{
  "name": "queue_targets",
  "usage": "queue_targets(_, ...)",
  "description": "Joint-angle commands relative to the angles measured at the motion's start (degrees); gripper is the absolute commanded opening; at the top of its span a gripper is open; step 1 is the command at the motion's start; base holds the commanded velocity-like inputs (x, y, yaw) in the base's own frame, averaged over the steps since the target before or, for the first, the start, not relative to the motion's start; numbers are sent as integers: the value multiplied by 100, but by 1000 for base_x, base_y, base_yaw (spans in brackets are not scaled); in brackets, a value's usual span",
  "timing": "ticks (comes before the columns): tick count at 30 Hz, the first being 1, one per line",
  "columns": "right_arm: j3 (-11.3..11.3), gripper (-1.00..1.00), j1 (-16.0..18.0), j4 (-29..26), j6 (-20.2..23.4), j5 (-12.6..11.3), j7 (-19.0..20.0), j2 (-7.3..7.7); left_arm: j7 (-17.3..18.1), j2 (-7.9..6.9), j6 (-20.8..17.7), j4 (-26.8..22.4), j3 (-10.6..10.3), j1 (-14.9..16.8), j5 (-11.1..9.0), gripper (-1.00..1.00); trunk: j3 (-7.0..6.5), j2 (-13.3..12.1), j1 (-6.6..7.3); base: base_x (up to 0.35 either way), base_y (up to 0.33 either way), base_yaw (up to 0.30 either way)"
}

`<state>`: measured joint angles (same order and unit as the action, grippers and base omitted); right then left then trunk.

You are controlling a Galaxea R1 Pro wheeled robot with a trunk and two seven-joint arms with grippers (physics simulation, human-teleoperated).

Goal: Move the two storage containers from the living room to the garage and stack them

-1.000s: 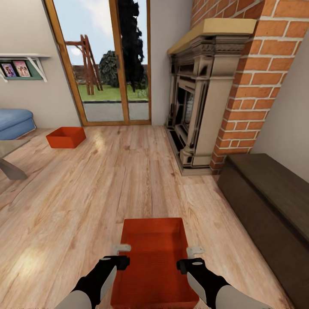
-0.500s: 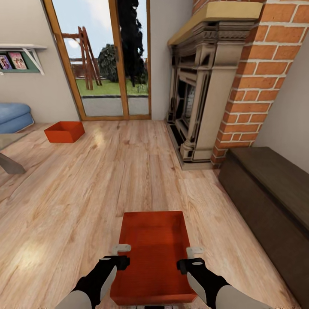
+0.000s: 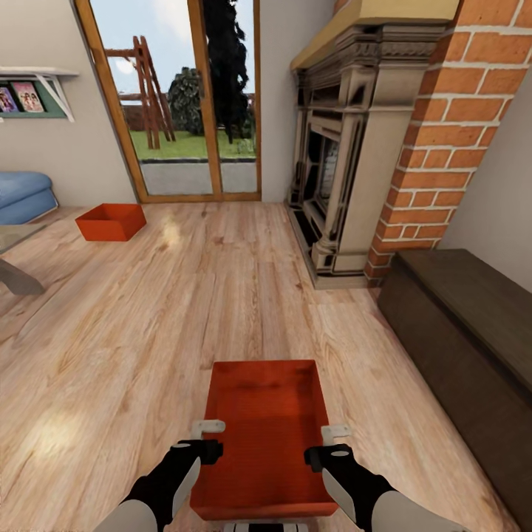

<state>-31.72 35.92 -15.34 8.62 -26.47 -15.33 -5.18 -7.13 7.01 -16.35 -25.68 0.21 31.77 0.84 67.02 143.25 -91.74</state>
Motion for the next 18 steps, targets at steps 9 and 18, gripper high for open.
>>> queue_targets(9,-51,100,2,-13,25,-34,-40,8,-18,0,4,-5,6,0,6,100,80,2,1,0,0,80)
queue_targets(18,-53,100,2,-13,-60,-28,-37,14,-17,6,26,2,-27,0,25,100,137,2,1,0,0,60)
